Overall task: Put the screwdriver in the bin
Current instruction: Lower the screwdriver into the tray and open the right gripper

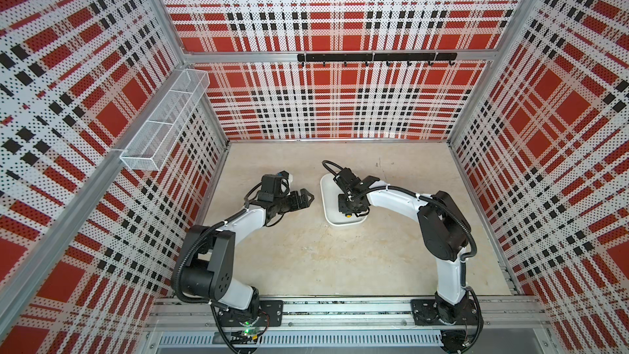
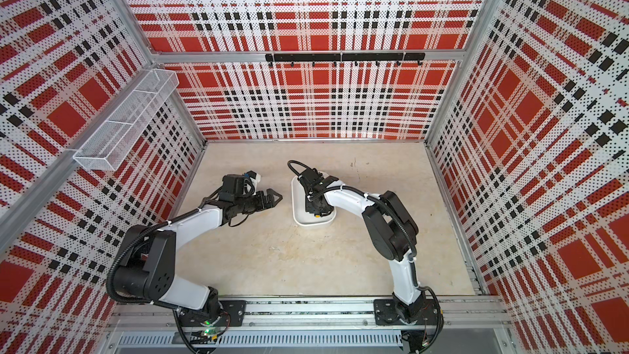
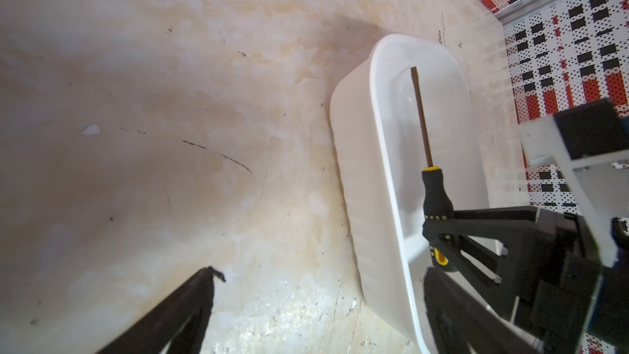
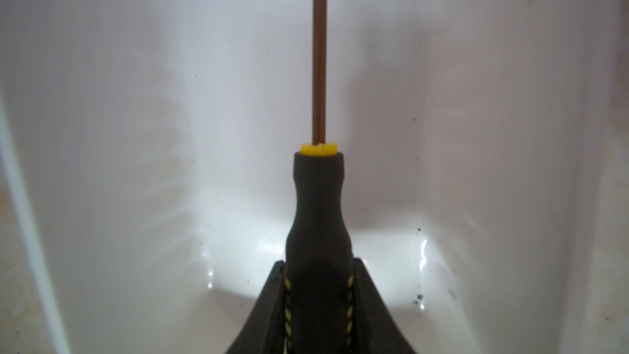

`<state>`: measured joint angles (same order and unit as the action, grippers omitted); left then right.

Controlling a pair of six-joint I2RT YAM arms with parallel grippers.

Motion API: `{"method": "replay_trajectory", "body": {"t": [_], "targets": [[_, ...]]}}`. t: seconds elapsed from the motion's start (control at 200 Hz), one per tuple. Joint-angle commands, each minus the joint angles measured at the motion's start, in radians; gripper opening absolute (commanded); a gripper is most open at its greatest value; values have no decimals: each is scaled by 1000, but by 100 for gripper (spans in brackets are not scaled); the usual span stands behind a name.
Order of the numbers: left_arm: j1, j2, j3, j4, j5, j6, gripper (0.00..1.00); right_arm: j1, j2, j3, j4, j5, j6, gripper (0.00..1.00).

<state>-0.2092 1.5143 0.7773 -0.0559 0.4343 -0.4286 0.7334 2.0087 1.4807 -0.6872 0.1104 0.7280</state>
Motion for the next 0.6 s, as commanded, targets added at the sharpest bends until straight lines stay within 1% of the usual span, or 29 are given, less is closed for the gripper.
{"method": "replay_trajectory", "body": {"t": [0.0, 0.12, 0.145, 0.225, 0.331, 0.596], "targets": [[-1, 12, 29, -13, -3, 16, 98, 12, 32, 27, -6, 24, 22, 0], [-2, 11, 28, -15, -2, 17, 98, 14, 49, 28, -3, 25, 23, 0], [-3, 11, 29, -14, -2, 17, 98, 14, 50, 29, -2, 25, 22, 4], [-2, 8, 28, -13, 0, 18, 98, 15, 56, 29, 0, 20, 21, 9], [-3, 9, 28, -10, 0, 18, 98, 17, 57, 28, 2, 23, 24, 21], [-3, 3, 21, -1, 12, 17, 98, 17, 44, 27, -2, 28, 20, 33]]}}
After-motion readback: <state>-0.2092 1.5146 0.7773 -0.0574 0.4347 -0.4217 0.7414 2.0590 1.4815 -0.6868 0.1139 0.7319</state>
